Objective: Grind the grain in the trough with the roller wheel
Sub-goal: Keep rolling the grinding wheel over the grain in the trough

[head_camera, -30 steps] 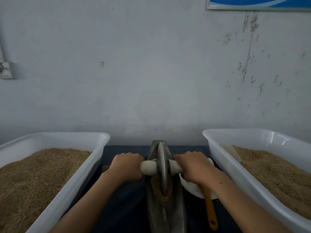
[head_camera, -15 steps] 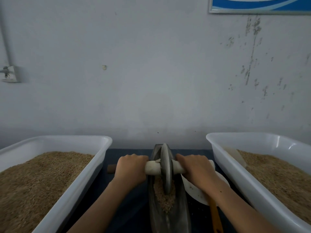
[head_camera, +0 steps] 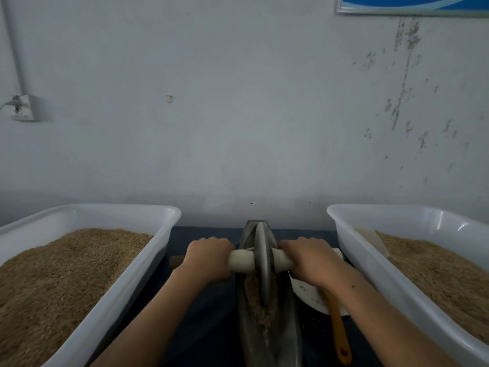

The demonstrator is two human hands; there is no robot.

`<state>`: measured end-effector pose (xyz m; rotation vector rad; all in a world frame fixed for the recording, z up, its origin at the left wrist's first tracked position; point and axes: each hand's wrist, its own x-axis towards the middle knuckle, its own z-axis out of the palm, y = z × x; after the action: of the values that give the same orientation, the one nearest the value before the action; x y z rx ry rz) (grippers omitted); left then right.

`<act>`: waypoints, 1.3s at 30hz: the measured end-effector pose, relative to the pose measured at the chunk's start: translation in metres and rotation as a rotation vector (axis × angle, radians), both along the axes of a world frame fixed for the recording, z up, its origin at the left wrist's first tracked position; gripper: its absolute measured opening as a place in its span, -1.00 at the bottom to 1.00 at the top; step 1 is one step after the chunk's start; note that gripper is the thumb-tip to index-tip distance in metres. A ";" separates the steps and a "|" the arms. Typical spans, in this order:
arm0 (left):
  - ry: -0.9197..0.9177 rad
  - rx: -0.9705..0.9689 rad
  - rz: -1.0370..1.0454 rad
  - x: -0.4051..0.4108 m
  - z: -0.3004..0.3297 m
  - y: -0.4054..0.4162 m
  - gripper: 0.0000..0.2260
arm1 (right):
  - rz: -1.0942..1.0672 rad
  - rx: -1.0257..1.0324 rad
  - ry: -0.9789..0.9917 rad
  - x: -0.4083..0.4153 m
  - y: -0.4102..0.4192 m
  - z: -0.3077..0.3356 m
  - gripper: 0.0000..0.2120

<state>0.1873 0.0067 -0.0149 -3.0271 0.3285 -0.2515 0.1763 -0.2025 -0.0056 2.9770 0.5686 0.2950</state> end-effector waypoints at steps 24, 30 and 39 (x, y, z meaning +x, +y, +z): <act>-0.302 -0.010 -0.024 -0.001 -0.011 -0.003 -0.83 | -0.039 0.047 -0.136 0.010 0.000 -0.014 -0.80; -0.130 -0.001 -0.043 0.000 -0.002 0.001 -0.76 | -0.018 -0.013 -0.056 0.005 -0.004 -0.006 -0.76; 0.169 0.020 0.022 -0.005 0.012 -0.001 -0.63 | -0.008 -0.060 0.135 -0.003 -0.004 0.007 -0.72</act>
<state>0.1826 0.0054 -0.0024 -3.0371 0.3070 0.0103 0.1734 -0.2064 0.0019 2.9561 0.5680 0.0752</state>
